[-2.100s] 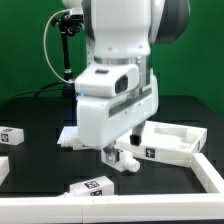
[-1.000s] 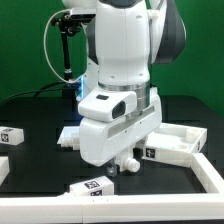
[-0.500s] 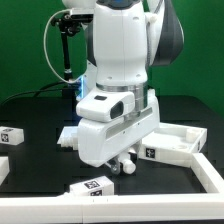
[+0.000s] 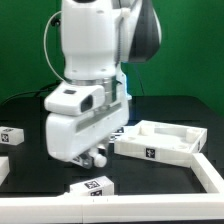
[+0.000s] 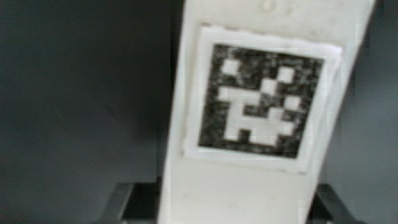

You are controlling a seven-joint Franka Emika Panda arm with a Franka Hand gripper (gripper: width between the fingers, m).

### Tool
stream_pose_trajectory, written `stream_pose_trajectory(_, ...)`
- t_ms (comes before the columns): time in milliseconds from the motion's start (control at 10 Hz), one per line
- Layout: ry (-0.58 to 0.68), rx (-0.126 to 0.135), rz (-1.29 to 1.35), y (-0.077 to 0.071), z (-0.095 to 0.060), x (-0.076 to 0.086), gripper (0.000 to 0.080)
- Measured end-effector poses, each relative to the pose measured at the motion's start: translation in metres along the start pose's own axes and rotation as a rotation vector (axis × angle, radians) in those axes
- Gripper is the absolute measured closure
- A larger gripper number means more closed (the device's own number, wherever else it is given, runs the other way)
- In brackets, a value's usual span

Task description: Assemble one leg

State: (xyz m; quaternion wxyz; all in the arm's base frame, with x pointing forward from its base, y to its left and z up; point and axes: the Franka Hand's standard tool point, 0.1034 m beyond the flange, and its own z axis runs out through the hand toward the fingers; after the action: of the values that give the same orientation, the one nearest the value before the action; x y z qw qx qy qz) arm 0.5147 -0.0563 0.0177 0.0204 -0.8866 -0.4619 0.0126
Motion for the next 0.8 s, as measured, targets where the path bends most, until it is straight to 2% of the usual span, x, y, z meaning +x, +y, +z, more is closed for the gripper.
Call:
stream_pose_trajectory(100, -0.006, 0.002, -0.028, 0.004, 0.0, -0.019, 0.0515)
stream_pose_trajectory(300, -0.009, -0.006, -0.032, 0.025, -0.002, -0.055, 0.0515)
stream_pose_trajectory(500, -0.011, 0.003, -0.018, 0.025, 0.005, -0.064, 0.0515)
stream_pose_trajectory(600, -0.012, 0.004, -0.019, 0.024, 0.006, -0.064, 0.0515)
stream_pose_trajectory(700, -0.012, 0.005, -0.019, 0.024, 0.006, -0.064, 0.0423)
stream_pose_trajectory(800, -0.012, 0.005, -0.019, 0.024, 0.006, -0.064, 0.0288)
